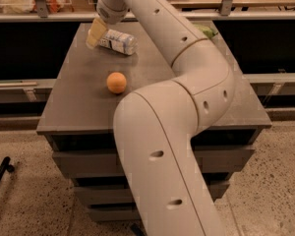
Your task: Place blue plastic bottle upright
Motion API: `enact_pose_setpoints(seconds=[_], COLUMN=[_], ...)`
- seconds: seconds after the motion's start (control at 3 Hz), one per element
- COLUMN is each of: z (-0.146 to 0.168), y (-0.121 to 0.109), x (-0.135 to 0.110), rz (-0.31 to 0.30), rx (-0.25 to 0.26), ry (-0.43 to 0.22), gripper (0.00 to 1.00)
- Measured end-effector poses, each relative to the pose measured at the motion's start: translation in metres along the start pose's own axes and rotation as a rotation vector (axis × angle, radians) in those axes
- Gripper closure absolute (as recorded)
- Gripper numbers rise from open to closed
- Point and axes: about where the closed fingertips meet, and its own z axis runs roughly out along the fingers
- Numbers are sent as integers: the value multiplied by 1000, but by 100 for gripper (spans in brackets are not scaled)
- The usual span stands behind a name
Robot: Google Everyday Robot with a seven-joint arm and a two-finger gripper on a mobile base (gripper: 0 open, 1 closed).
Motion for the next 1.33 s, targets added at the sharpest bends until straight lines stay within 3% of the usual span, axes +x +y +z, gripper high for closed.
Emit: enact_pose_setpoints(seconds=[0.33, 1.0, 1.33], z=[20, 54, 47], y=[-6, 12, 10], x=[4, 35, 30], rz=[4, -41, -41], rx=[8, -69, -69], ry=[38, 165, 165], gripper=[0, 40, 63])
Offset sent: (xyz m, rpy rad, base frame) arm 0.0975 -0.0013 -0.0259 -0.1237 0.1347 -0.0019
